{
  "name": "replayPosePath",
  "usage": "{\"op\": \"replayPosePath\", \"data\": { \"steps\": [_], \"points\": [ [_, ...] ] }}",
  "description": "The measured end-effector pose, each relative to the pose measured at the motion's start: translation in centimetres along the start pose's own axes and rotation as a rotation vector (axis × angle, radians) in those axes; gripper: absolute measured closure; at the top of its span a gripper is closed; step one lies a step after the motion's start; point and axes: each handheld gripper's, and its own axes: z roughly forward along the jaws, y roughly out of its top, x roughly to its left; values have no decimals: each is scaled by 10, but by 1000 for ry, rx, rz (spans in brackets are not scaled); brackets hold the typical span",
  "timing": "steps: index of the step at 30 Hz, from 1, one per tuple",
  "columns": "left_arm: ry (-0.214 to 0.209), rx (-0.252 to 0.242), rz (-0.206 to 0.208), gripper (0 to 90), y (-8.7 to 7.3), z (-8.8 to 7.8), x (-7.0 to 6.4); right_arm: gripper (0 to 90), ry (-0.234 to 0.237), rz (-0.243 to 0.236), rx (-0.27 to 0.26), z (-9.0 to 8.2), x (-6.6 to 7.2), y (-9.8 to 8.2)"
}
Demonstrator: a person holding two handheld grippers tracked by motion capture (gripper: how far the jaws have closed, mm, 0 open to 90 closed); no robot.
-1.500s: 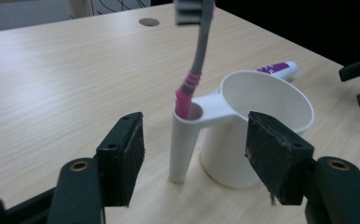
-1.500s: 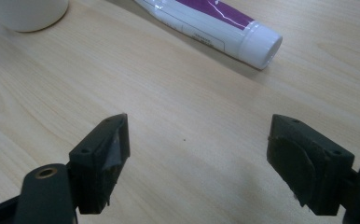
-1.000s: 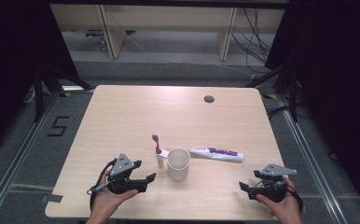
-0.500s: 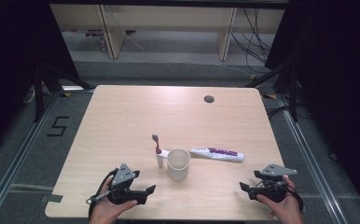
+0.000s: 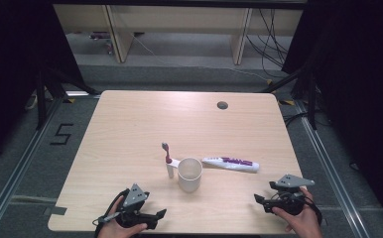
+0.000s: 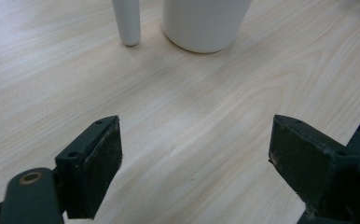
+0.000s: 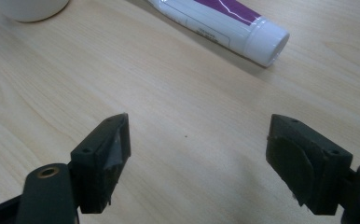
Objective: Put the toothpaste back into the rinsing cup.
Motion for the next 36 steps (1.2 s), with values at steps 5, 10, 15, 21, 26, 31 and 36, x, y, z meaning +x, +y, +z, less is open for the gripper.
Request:
{"op": "replayPosePath", "data": {
  "steps": [5,10,15,21,26,31,36],
  "points": [
    [5,18,6,166,-2,1,1,247,8,-7,6,0,2,2],
    [6,21,14,166,-4,1,1,253,-10,-88,10,-1,3,10],
    [5,32,24,166,-5,1,-1,253,-17,-130,21,-1,4,17],
    [11,29,22,167,-7,2,-1,276,-13,-201,44,2,6,32],
    [11,34,23,168,-7,3,-1,293,-15,-253,76,9,9,45],
    [10,29,18,168,-8,2,0,317,-16,-281,92,20,8,57],
    [10,38,16,169,-8,2,-1,327,-20,-325,117,32,12,73]
  ]
}}
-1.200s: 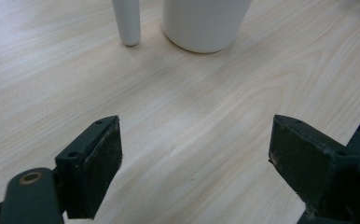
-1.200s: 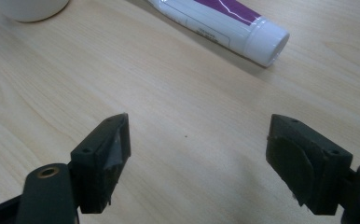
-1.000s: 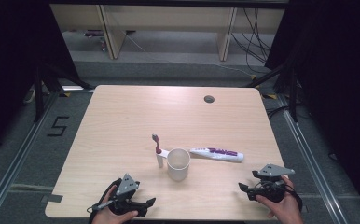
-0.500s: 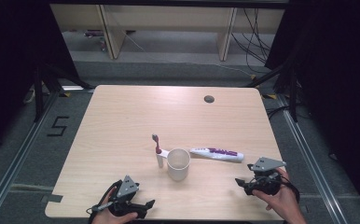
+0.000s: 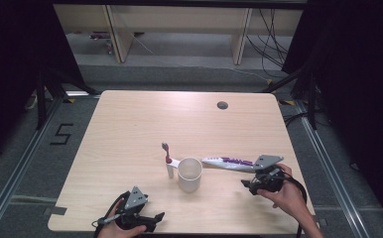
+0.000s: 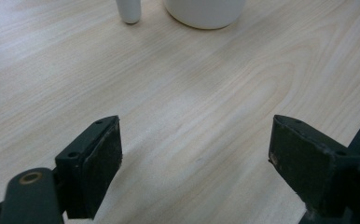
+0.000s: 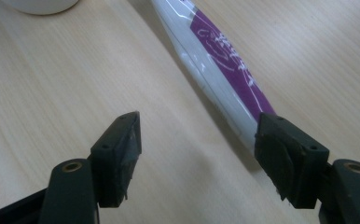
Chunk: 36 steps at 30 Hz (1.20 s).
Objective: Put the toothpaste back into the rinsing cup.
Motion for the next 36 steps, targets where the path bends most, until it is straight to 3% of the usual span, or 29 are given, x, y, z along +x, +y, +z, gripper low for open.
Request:
{"op": "replayPosePath", "data": {
  "steps": [5,11,14,22,26,27,28,31,32,34,35,36],
  "points": [
    [3,2,7,170,0,-1,2,354,10,-14,22,10,-3,17],
    [-3,-5,6,170,0,-1,2,374,10,-75,63,25,-8,37],
    [-4,-9,-3,170,1,-2,2,382,8,-90,110,32,-11,46],
    [-4,0,1,170,0,-2,2,390,25,-127,151,51,-17,64],
    [-4,-1,-1,170,1,-2,2,394,42,-129,181,59,-18,70],
    [-5,-1,0,169,0,-2,2,398,49,-168,178,62,-21,71],
    [-4,3,3,170,0,-2,2,409,43,-140,199,64,-18,71],
    [-7,-8,-4,170,1,-2,2,438,57,-181,209,69,-20,73],
    [-7,-7,-5,170,1,-1,1,447,54,-161,222,70,-18,73],
    [0,3,13,170,1,-2,2,458,65,-190,229,73,-19,74],
    [-6,-4,3,170,1,-2,2,459,68,-181,236,74,-18,75],
    [-5,-3,3,170,1,-3,2,473,83,-212,229,76,-19,75]
  ]
}}
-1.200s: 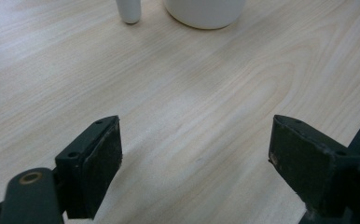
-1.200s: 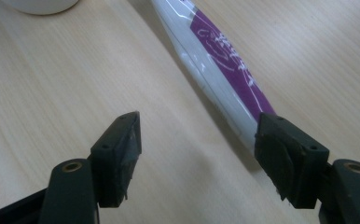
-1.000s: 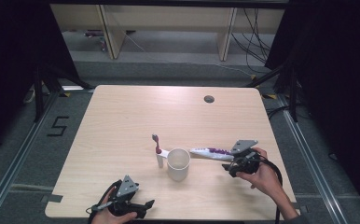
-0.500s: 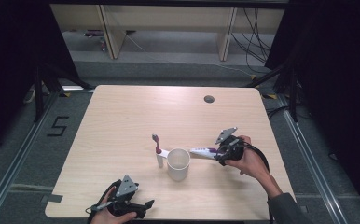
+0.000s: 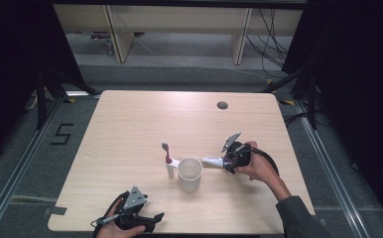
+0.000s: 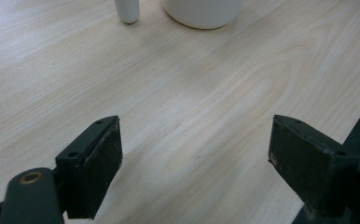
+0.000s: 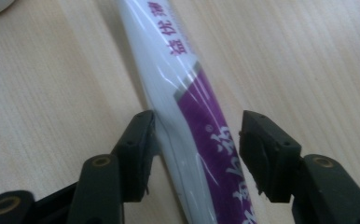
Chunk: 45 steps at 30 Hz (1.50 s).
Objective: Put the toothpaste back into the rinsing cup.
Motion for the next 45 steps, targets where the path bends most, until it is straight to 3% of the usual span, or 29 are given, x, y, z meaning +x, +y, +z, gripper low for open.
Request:
{"op": "replayPosePath", "data": {
  "steps": [1,3,5,6,7,12,15,26,27,30,31,32,33,37,40,42,45],
  "points": [
    [0,0,0,170,0,0,0,480,6,-14,3,1,0,1],
    [0,1,2,170,0,-1,0,473,7,9,31,2,4,1],
    [-2,2,5,170,0,-1,0,480,6,-7,45,3,4,2],
    [-1,-2,1,170,0,0,0,493,3,-44,42,3,2,3],
    [0,-2,0,170,0,0,0,504,-4,-27,62,2,4,4],
    [-3,0,2,170,0,0,-1,554,36,-64,109,3,0,6],
    [-7,8,9,170,0,0,-1,559,45,-39,97,3,0,6],
    [-12,-4,-2,177,-1,1,-2,586,81,-62,174,4,0,14],
    [-13,-5,-2,179,0,1,-2,589,78,-32,185,3,3,15],
    [-12,4,9,179,0,1,-1,598,72,-53,208,3,5,18],
    [-6,11,8,179,0,0,-2,602,80,-40,213,3,6,18],
    [-9,9,6,180,0,0,-2,608,84,-67,215,3,5,19],
    [-11,13,9,182,0,0,-2,614,79,-49,224,3,6,20],
    [-9,16,10,187,0,1,-2,654,93,-58,232,2,6,21],
    [-11,16,11,189,0,1,-2,760,118,-66,237,2,9,21],
    [-11,20,13,190,0,1,-2,767,127,-84,240,5,10,21],
    [-12,21,14,191,0,1,-2,768,124,-58,245,5,11,21]
  ]
}}
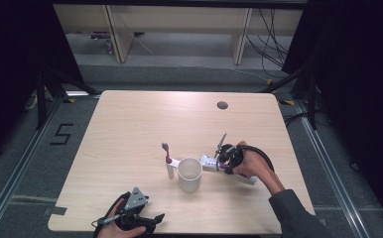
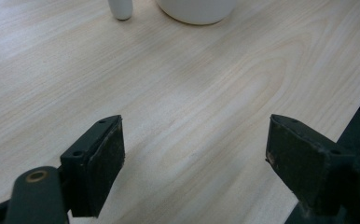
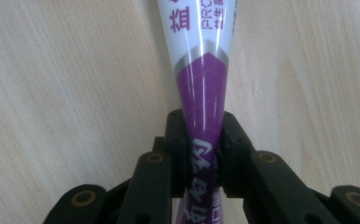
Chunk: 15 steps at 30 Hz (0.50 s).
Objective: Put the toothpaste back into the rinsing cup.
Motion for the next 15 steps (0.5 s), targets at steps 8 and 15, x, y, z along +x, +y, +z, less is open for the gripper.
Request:
{"op": "replayPosePath", "data": {
  "steps": [8,15],
  "points": [
    [-3,-7,-8,193,-1,1,0,770,14,-3,10,0,-2,1],
    [-3,-6,-12,193,0,1,-1,773,20,-4,45,-2,0,-3]
  ]
}}
